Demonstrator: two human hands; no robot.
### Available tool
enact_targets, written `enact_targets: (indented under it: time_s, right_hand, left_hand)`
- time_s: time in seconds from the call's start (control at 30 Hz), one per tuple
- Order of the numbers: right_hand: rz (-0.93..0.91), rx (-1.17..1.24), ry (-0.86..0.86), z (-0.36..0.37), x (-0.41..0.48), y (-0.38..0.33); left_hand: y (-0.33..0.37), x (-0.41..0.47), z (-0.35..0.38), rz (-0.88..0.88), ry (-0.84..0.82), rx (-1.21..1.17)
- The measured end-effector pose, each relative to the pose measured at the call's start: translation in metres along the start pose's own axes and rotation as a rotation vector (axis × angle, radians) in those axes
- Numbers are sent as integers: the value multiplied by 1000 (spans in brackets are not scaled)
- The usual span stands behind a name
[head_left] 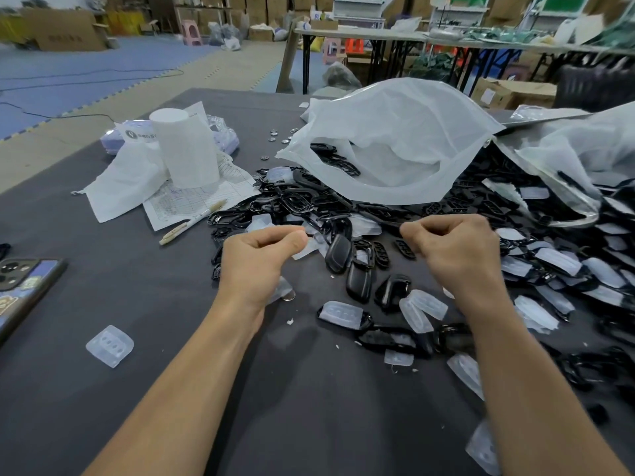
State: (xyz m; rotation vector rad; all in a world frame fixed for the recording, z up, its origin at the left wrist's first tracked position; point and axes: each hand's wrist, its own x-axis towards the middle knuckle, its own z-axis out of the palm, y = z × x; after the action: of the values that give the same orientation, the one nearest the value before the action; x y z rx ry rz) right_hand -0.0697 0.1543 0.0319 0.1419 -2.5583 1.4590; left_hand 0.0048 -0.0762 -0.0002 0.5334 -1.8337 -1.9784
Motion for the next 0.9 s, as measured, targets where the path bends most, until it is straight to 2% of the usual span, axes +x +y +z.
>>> enact_targets:
  time_s: [0.1, 0.27, 0.43, 0.53, 0.67, 0.9]
  right_hand:
    - [16, -272, 84, -30, 14, 24]
    - [89, -522, 34, -54, 12, 42]
    - [4, -486, 11, -35, 5, 16]
    - [-48, -405, -150, 0, 4, -7]
    - [-20, -501, -343, 39, 11, -17]
    - [35, -381, -325, 47, 14, -9]
  left_hand:
    - [-1, 2, 2, 81, 74, 77]
    - [-4, 2, 3, 122, 95, 236]
    - [-6, 1, 5, 152, 110, 381]
    - [-6, -1, 5, 133, 115, 479]
    - [-9, -1, 0, 140, 91, 608]
    - [-12, -3, 7, 255, -17, 823]
